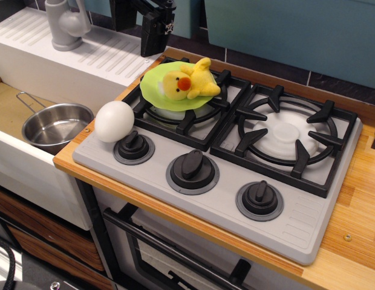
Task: Put stuffedduck on plate and egg in pot or pan in sink
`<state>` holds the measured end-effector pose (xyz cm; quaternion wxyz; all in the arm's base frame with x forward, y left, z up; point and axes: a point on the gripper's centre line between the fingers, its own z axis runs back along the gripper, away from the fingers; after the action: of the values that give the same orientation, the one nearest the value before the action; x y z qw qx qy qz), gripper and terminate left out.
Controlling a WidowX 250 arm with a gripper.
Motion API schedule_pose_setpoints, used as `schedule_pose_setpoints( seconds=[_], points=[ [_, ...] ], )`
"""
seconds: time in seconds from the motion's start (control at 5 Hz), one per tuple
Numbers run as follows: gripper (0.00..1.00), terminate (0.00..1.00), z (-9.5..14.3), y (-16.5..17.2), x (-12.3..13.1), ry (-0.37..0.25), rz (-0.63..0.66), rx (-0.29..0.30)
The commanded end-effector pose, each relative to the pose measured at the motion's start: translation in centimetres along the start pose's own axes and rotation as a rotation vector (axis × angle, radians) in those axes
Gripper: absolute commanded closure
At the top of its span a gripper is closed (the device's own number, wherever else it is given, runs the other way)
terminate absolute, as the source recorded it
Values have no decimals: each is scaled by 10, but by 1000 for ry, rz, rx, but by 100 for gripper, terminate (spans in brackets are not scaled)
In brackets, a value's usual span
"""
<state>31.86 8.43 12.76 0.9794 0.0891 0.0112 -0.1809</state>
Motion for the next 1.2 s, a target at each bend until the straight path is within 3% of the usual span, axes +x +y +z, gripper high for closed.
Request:
schedule_pose_setpoints(
  seconds=[0.0,0.2,0.6,1.0],
  points=[
    [0,0,25,13,-15,-77,135,84],
    [0,0,17,14,-25,-117,210,21],
    [0,0,0,18,-43,-166,327,-9],
    [0,0,-19,20,-52,-183,352,-25]
  ],
)
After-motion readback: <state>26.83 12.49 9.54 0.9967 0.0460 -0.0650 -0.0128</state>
